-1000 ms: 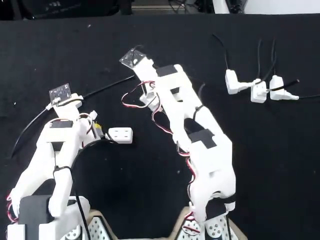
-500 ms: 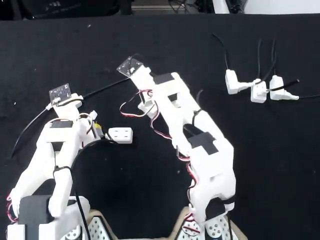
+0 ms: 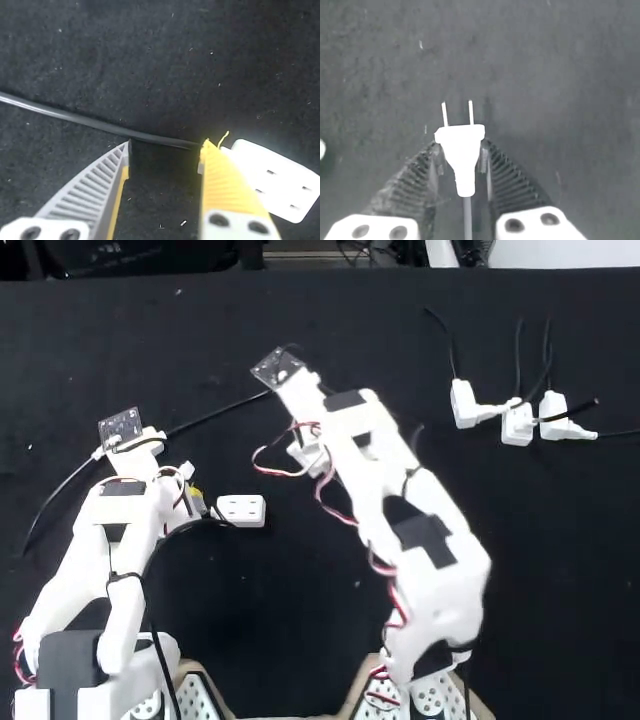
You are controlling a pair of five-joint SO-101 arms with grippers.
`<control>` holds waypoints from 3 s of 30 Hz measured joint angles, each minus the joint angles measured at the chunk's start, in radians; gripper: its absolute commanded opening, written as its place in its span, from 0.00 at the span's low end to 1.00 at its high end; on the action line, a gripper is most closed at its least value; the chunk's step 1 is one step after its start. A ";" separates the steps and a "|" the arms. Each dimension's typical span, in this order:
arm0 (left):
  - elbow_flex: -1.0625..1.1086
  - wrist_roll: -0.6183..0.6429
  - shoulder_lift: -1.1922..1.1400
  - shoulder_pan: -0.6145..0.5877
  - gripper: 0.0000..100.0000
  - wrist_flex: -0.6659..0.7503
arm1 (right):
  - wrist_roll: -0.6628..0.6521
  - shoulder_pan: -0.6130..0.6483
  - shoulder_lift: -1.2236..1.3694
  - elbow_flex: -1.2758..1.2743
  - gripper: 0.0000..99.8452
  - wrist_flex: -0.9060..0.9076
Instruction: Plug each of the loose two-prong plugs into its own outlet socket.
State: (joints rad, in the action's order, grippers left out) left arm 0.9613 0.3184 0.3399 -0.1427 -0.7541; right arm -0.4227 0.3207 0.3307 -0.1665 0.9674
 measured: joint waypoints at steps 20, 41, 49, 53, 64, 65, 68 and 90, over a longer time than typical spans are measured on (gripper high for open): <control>-0.011 0.000 0.000 0.000 0.22 -0.074 | 0.002 -0.002 -0.589 -0.779 0.02 -0.269; -0.009 0.000 0.000 0.000 0.22 -0.049 | 0.060 -0.002 -0.572 -0.608 0.13 -0.041; -0.009 0.000 0.000 0.000 0.22 -0.049 | 0.014 -0.083 -0.499 -0.608 0.13 -0.058; -0.009 0.000 0.000 0.000 0.22 -0.049 | 0.008 -0.087 -0.466 -0.608 0.13 -0.064; -0.009 0.000 0.000 0.000 0.22 -0.049 | 0.006 -0.005 -0.428 -0.608 0.13 -0.081; -0.009 0.000 0.000 0.000 0.22 -0.049 | 0.006 -0.005 -0.414 -0.608 0.11 -0.089; -0.009 0.000 0.000 0.000 0.22 -0.049 | 0.003 -0.005 -0.374 -0.608 0.00 -0.114; -0.009 0.000 0.000 0.000 0.22 -0.049 | 0.000 -0.103 -0.428 -0.508 0.12 -0.029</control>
State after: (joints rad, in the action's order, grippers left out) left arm 0.9521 0.3184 0.3399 -0.1427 -0.8032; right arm -0.4227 0.2179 -0.0974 -0.6743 0.9383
